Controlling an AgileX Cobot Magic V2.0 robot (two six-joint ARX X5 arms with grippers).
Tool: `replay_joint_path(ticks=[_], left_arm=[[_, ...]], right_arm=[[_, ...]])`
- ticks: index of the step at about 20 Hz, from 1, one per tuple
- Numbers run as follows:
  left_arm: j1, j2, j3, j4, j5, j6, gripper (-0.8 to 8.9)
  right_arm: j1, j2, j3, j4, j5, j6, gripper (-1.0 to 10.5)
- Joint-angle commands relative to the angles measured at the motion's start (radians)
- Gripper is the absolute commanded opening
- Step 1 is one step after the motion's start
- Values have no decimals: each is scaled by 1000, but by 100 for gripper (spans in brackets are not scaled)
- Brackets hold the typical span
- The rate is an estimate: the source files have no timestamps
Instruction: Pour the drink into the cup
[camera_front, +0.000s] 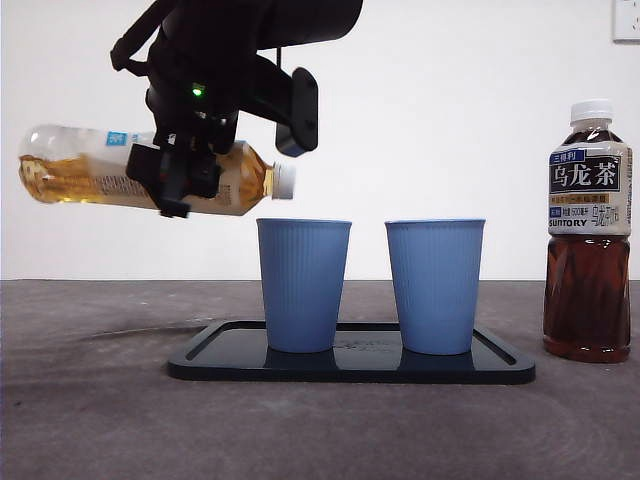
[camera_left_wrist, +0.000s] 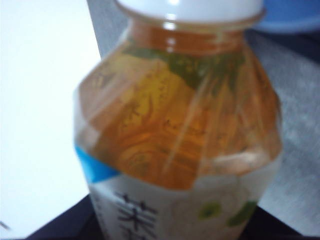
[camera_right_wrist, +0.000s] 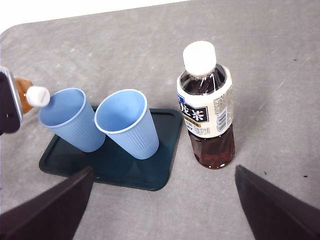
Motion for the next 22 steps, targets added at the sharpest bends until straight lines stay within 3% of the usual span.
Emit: replay_joint_path(ticks=[1,3,6,8,13,18,22], left_arm=[[-11,-8,32,5,-31,-224,154],[-10,-34,32,-15,2,-314,154],[6,-98,32,-48,134,-456,153],[34,-148,32,-47,211,-507,149],[174,-268,30,-21,466,-671,87],[299,-340,-15,98,597,-718,88],[362,-409,-206,343,686,-743,88]], right_arm=[[4,3,17,10,-1,-9,455],[4,3,17,10,-1,-11,455],[4,3,17,10,-1,-17,455],[4,3,17,10,-2,-31,455],[4,3,17,10,-2,-68,455],[4,3,17,10,-5,-83,455],[4,3,17,10,-4,-82,455]])
